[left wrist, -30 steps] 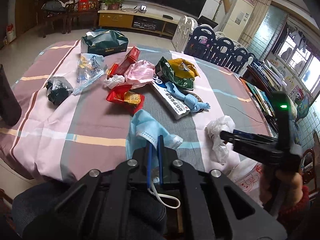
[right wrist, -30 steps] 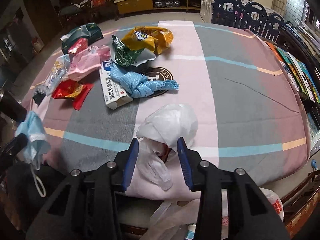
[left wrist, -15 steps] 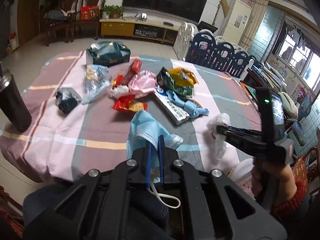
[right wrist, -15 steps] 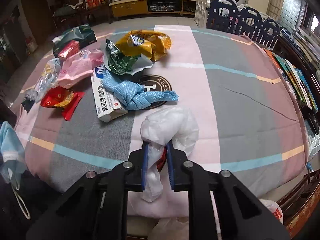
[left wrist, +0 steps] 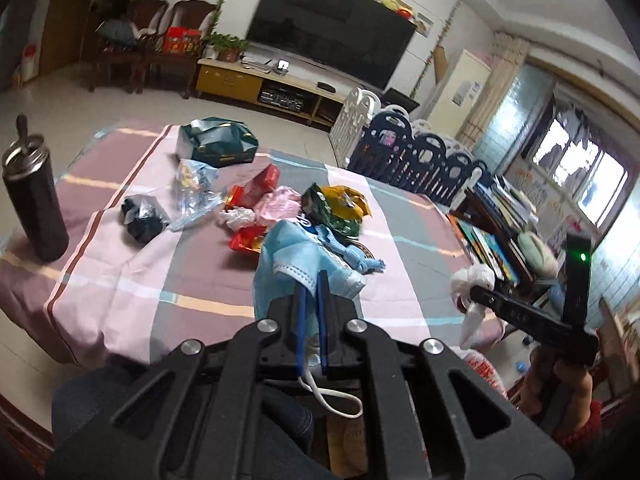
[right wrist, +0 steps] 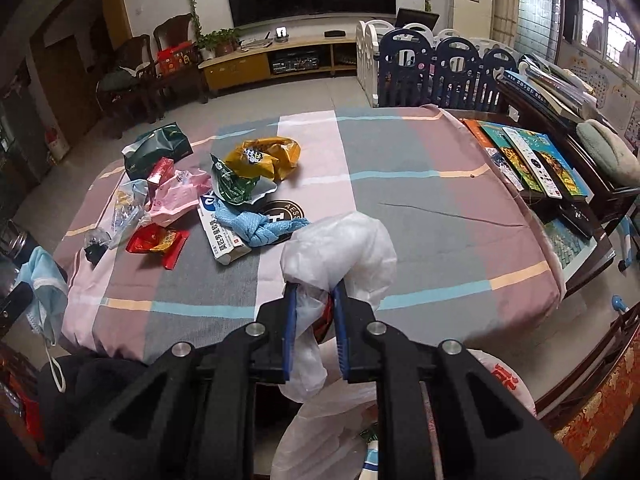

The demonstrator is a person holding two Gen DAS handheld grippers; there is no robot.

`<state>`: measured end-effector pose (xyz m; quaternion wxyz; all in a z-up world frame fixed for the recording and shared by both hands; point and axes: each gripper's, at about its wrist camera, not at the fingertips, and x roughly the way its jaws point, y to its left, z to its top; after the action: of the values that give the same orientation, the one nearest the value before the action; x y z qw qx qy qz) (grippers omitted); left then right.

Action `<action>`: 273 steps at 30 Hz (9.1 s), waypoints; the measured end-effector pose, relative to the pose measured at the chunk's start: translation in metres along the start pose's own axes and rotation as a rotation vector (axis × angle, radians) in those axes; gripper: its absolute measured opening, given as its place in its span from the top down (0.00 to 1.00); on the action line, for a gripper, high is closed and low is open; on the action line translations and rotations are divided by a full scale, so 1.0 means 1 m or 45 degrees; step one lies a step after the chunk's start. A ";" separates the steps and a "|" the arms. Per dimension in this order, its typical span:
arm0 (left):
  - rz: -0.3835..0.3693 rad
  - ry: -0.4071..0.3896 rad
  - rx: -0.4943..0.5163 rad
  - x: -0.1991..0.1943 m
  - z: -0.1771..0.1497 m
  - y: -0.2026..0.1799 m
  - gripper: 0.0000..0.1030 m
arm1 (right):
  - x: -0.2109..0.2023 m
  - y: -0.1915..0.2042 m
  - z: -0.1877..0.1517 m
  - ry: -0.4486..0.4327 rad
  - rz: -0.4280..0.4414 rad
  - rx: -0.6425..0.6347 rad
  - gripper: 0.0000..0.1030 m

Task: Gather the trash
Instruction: 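Carry the mask and plastic bag to the bin and release both, then grasp the black plastic bag with the left gripper while the right grasps the red wrapper, then carry the black bag and red wrapper to the bin and release both, then move both open grippers back over the trash on the table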

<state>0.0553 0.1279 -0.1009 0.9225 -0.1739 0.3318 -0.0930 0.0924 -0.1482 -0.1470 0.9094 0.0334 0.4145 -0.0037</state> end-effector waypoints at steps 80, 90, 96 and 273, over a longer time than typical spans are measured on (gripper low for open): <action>0.372 0.161 0.019 0.089 -0.025 0.002 0.14 | 0.017 -0.067 -0.075 0.329 0.015 0.192 0.31; 0.637 0.143 -0.317 0.148 0.067 0.142 0.14 | 0.063 0.024 -0.019 0.228 0.071 -0.023 0.31; 0.586 0.134 -0.405 0.160 0.065 0.171 0.14 | 0.127 0.058 0.037 0.220 0.092 -0.026 0.31; 0.075 0.045 0.171 0.005 0.000 -0.056 0.04 | -0.113 -0.014 -0.058 -0.251 -0.350 0.181 0.05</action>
<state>0.0562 0.0745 -0.0823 0.9285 -0.1003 0.3458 -0.0908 -0.0262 -0.1612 -0.1007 0.9319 0.0401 0.3227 -0.1607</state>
